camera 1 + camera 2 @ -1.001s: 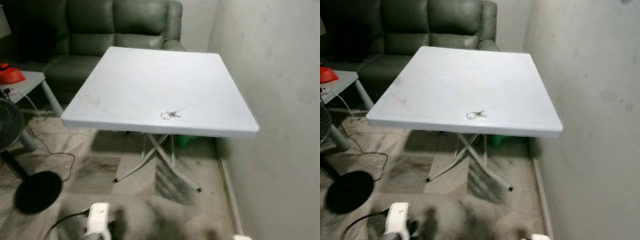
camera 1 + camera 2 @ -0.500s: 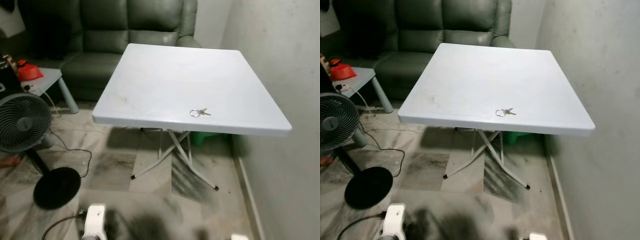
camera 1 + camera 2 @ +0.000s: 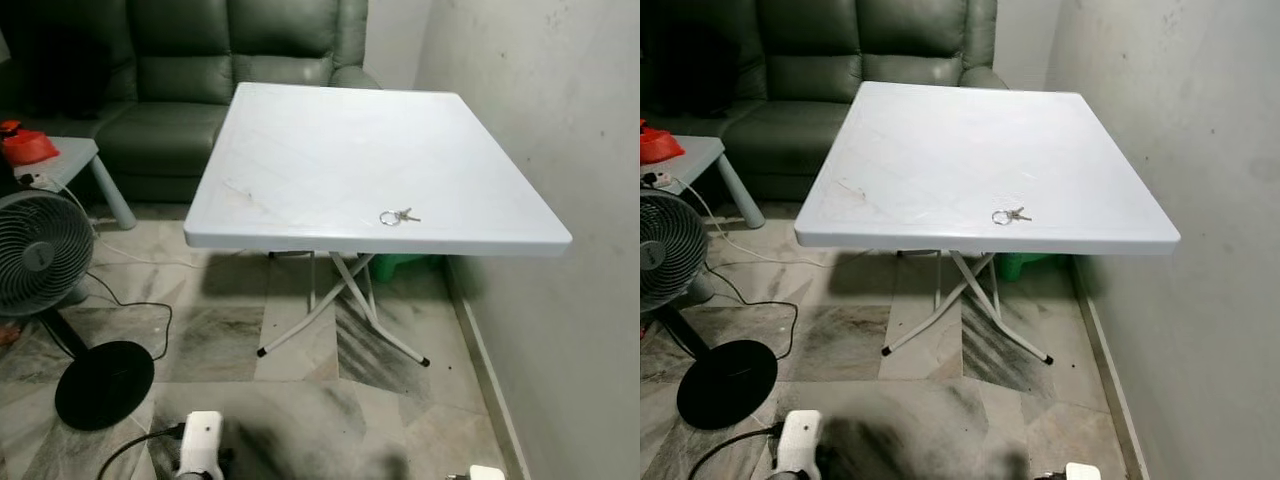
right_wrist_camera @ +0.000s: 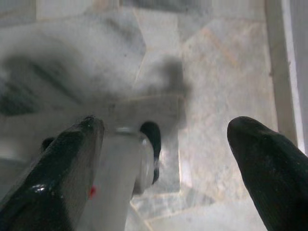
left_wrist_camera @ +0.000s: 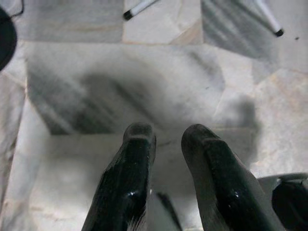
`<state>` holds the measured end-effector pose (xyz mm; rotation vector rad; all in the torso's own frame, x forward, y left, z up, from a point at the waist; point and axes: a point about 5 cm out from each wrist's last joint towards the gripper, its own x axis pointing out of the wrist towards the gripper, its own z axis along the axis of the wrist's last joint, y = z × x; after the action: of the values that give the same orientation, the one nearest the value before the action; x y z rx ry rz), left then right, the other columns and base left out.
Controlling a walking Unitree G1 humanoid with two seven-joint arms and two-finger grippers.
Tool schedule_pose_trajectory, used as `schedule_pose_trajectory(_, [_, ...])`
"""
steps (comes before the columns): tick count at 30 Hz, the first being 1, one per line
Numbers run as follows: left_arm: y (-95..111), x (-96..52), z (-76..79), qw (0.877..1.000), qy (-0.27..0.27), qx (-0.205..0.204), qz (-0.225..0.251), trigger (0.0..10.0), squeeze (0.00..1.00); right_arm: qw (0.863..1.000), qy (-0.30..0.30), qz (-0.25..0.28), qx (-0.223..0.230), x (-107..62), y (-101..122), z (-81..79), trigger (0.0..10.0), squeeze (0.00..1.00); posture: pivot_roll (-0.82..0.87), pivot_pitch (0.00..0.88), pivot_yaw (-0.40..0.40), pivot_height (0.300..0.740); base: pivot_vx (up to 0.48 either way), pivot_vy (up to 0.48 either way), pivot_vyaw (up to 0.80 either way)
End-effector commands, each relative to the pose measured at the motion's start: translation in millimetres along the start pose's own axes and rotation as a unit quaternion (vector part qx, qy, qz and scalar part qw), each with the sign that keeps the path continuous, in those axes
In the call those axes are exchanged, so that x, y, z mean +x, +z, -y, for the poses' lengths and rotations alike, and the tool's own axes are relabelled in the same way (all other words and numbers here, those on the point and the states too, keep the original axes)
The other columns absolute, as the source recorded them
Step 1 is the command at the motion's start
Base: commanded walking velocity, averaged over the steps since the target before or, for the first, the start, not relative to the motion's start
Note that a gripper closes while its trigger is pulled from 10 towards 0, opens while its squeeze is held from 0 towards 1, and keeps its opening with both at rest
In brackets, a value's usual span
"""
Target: Hang keys on a hook
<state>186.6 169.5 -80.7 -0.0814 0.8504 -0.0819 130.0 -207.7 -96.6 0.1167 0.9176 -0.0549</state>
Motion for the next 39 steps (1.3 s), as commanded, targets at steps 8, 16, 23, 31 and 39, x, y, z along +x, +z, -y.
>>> schedule_pose_trajectory(8, [54,7.2,6.7,0.993,-0.027,0.022,0.115,10.0,0.00,0.992,0.033,0.121,-0.008,8.7,51,-9.1,10.0,0.00,-0.13,0.000,-0.011,0.740,0.000,0.000,0.00])
schedule_pose_trajectory(16, [140,-0.6,12.1,0.953,-0.052,0.040,0.295,10.0,0.00,0.929,0.116,0.349,-0.028,2.0,154,-47.6,10.0,0.00,-0.14,0.000,0.002,0.740,0.000,0.000,0.00])
schedule_pose_trajectory(23, [201,-18.8,25.1,0.910,-0.080,0.058,0.403,10.0,0.00,0.869,0.139,0.472,-0.055,-23.1,220,-63.1,10.0,0.00,-0.15,0.000,-0.001,0.740,0.000,0.000,0.00])
schedule_pose_trajectory(31, [219,-41.9,21.3,0.884,-0.084,0.049,0.456,10.0,0.00,0.837,0.151,0.519,-0.084,-49.1,228,-62.0,10.0,0.56,-0.15,0.000,-0.002,0.740,0.000,0.000,0.00])
schedule_pose_trajectory(39, [218,-57.2,24.4,0.898,-0.097,0.062,0.425,10.0,0.00,0.829,0.150,0.532,-0.082,-70.4,229,-64.2,10.0,1.00,-0.14,0.000,0.000,0.740,0.000,0.000,0.00])
